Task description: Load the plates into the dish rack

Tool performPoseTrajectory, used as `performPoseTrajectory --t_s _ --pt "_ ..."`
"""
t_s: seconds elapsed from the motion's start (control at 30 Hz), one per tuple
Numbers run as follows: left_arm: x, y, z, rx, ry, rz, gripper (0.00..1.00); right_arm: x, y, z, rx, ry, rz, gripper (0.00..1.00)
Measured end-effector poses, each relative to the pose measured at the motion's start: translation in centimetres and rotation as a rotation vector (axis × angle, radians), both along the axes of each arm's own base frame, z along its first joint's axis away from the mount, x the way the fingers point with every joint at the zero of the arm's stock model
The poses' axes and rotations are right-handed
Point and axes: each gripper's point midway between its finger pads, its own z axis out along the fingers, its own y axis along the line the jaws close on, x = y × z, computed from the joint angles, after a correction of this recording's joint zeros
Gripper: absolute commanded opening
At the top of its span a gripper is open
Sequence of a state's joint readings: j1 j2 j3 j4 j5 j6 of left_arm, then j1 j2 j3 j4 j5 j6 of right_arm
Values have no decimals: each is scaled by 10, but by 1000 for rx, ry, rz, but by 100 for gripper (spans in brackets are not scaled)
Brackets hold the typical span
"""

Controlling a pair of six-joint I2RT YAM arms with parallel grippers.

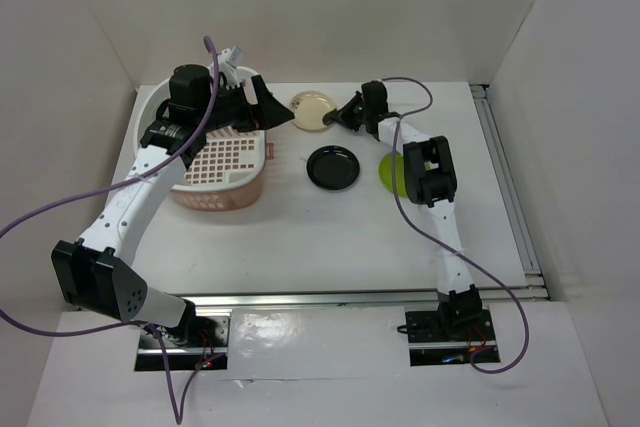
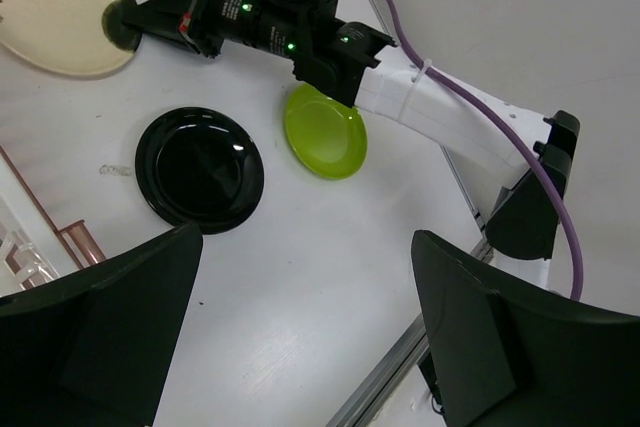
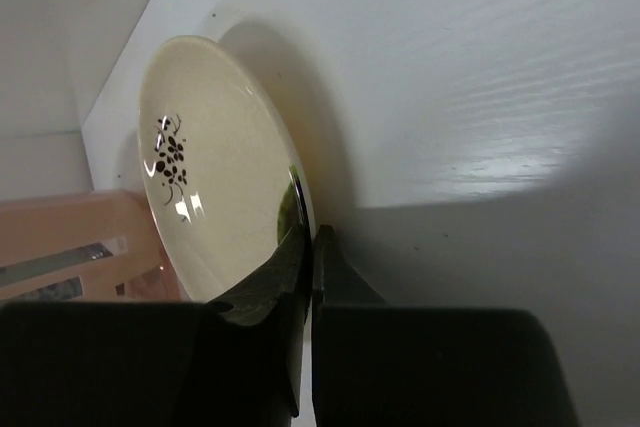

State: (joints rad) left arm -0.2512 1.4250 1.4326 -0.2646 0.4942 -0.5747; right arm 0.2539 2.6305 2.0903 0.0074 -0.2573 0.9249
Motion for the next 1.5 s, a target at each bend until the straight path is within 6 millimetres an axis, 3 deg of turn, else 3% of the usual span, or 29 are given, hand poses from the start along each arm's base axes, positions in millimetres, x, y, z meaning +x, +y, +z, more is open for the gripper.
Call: performPoseTrajectory --t_s 0.17,0.23,0.33,0.43,0.6,0.7,0.8,0.9,1.13,1.2,1.5 --pt "1 2 -2 11 0 8 99 -2 -25 5 -2 28 -58 0" --pt "1 3 -4 23 -2 9 99 -2 -45 9 -11 39 -93 0" --pt "2 3 -3 27 4 11 99 -5 -76 30 -35 27 -135 0" --pt "7 2 1 26 -5 12 99 -10 -107 84 -62 -46 -171 0" --pt "15 0 -3 30 4 13 99 -37 -143 219 -82 -277 -159 0" --pt "20 -1 -7 33 15 11 99 -67 -138 285 -104 -426 -56 0" --pt "29 -4 -5 32 16 8 99 -103 -117 315 -125 -528 109 0" --pt "37 -8 -3 27 12 -2 99 -130 -94 314 -145 -559 262 0" --pt "44 -16 -8 10 27 -43 99 -168 -57 251 -141 -427 469 0" --pt "45 -18 -11 6 36 -53 99 -176 -50 244 -127 -405 505 0" --pt "47 -24 -21 -3 60 -88 95 -196 -26 258 -62 -430 575 0"
